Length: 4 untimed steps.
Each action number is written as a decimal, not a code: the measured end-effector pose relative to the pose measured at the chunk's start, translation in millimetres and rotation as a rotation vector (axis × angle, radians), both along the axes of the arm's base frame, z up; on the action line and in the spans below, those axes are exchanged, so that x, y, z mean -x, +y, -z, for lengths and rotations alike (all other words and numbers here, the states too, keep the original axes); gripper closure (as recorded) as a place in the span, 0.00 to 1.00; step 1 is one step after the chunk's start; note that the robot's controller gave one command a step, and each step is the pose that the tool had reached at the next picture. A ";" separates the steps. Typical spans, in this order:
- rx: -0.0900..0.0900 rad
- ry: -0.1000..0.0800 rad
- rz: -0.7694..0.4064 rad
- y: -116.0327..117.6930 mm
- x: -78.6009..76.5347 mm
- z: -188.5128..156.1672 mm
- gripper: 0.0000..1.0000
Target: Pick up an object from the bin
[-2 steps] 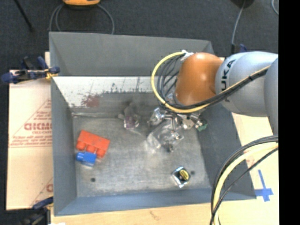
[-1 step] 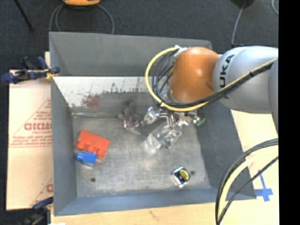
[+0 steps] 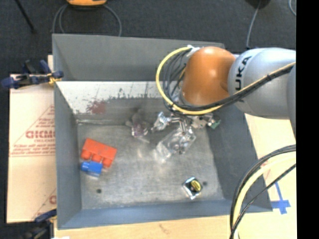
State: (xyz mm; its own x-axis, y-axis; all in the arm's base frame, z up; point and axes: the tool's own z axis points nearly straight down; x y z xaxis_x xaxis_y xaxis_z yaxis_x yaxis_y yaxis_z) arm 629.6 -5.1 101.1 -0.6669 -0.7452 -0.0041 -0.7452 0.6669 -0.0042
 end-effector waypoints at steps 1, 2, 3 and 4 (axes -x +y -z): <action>0.001 -0.006 -0.167 -6.1 -5.9 24.8 0.00; -0.001 -0.003 -0.161 -6.5 -8.3 22.1 0.00; -0.002 -0.004 -0.159 -6.3 -8.9 21.2 1.00; 0.001 0.000 -0.151 -7.1 -10.3 -28.5 1.00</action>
Offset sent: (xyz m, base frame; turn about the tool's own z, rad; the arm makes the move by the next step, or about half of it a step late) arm 0.0016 -0.0056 -0.0311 -0.1707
